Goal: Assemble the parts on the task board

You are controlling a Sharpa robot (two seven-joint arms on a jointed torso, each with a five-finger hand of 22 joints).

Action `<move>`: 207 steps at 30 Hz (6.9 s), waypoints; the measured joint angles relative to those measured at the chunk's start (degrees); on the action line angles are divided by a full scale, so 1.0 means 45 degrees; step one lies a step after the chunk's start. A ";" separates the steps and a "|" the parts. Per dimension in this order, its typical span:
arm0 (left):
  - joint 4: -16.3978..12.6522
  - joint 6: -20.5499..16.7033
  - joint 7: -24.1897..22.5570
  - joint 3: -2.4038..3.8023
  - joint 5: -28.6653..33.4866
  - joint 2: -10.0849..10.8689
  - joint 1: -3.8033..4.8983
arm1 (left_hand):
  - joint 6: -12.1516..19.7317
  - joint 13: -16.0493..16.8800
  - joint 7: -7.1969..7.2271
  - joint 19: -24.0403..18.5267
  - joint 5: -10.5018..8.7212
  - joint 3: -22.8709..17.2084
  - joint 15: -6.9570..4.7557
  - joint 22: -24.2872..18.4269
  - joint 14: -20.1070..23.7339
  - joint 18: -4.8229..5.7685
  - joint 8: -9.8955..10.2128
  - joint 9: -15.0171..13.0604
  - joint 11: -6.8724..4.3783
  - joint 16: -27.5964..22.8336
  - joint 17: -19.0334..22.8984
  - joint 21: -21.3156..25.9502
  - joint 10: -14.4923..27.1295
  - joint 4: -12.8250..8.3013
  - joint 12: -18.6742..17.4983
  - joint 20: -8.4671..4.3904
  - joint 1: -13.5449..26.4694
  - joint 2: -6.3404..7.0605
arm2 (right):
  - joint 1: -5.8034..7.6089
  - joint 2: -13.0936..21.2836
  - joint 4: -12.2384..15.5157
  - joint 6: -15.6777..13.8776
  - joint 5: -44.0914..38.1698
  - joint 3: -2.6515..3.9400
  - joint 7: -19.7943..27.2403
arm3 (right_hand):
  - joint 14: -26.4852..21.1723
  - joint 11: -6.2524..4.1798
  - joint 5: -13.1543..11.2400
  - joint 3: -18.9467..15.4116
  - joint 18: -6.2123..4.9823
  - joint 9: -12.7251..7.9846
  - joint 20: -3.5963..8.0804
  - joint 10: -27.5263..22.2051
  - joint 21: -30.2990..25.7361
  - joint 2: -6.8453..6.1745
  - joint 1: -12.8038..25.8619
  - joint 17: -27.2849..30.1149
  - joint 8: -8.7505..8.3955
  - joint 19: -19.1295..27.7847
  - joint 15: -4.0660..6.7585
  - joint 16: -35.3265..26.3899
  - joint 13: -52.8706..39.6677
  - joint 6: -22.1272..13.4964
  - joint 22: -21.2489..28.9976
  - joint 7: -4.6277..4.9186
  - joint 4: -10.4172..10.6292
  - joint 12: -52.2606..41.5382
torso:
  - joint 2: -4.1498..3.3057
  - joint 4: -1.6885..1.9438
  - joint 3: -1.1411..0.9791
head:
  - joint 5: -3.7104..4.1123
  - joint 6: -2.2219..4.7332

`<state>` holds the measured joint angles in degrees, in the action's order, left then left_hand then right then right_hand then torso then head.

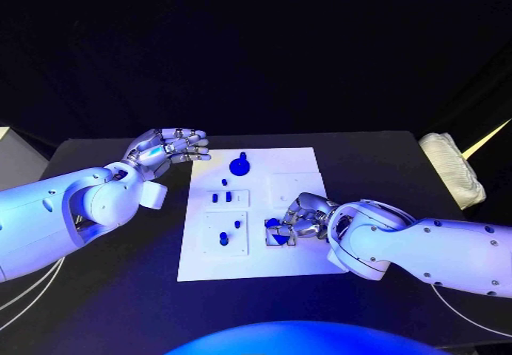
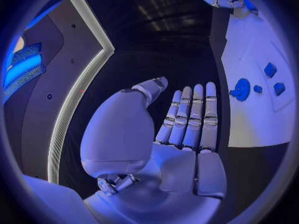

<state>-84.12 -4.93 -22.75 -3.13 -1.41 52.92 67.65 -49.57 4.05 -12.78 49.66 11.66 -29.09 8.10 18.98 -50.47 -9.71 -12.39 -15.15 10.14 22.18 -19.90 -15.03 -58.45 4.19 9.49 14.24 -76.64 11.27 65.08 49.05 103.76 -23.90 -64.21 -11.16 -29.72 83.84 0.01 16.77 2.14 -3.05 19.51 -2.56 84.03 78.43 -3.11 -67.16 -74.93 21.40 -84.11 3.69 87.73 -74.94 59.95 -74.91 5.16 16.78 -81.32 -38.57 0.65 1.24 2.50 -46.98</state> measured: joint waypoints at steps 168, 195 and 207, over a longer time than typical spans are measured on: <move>-0.0053 0.0098 0.0066 0.0002 -0.0079 0.0070 -0.0025 | 0.0044 0.0009 0.0044 -0.0001 0.0000 0.0000 0.0000 -0.0041 0.0000 0.0000 -0.0081 0.0019 -0.0001 0.0000 -0.0009 0.0058 -0.0002 0.0001 0.0100 0.0000 0.0000 0.0000 | -0.0693 0.0803 -0.0016 -0.1461 0.0992 -0.0025 0.0301 | 0.0043 -0.0068 0.0608 0.4147 0.0109 0.0380 0.0043 -0.0021 0.0836 -0.1976 -0.0074 -0.0002 0.0173 0.0047 0.0047 0.0088 0.0007 0.0151 0.0000 -0.0337 -0.0071 0.0027 | -0.0001 -0.0007 -0.0007 | 0.0413 -0.0090; -0.0046 0.0105 0.0101 0.0002 -0.0083 0.0089 -0.0025 | 0.0044 0.0006 0.0044 0.0046 0.0000 0.0001 0.0000 -0.0060 0.0000 0.0001 -0.0080 0.0029 -0.0001 0.0000 -0.0020 0.0058 -0.0002 0.0001 0.0100 0.0047 0.0000 0.0000 | -0.0693 0.0850 0.0132 -0.1167 0.0701 -0.0018 0.0141 | 0.0043 -0.0114 0.0543 0.3720 0.0302 0.0489 0.0090 0.0027 0.0914 -0.1904 0.1340 0.0002 0.0269 0.0000 0.0046 0.0137 0.0007 0.0240 -0.0007 -0.0332 -0.0033 -0.0053 | 0.0012 -0.0028 -0.0010 | 0.0312 -0.0189; -0.0036 0.0106 0.0113 0.0000 -0.0085 0.0110 -0.0025 | 0.0044 0.0006 0.0044 0.0046 0.0000 0.0000 0.0000 -0.0059 0.0000 0.0001 -0.0080 0.0028 -0.0001 0.0000 -0.0019 0.0058 -0.0002 0.0001 0.0100 0.0047 0.0000 0.0000 | -0.0698 0.0861 0.0159 -0.1093 0.0471 -0.0022 0.0125 | 0.0043 -0.0114 0.0543 0.3528 0.0302 0.0509 0.0090 0.0026 0.0866 -0.1890 0.1588 0.0003 0.0272 0.0000 0.0046 0.0137 0.0007 0.0239 -0.0005 -0.0332 -0.0022 0.0001 | 0.0007 -0.0031 -0.0012 | 0.0304 -0.0214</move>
<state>-84.28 -4.45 -22.24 -3.13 -1.80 53.42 67.54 -49.37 4.08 -12.58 49.87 11.66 -29.09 8.10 18.71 -50.47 -9.70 -12.75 -15.03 10.14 22.18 -19.99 -14.77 -58.46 4.19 9.94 14.45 -76.64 11.27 61.94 52.93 104.47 -28.82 -62.09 -11.25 -29.16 84.03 -0.51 19.21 18.01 -1.69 21.80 -2.16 84.15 82.33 -11.61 -60.01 -74.92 22.62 -84.11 3.90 88.34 -74.91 61.03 -74.93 3.66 16.68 -81.32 -38.54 0.52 1.19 3.87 -47.94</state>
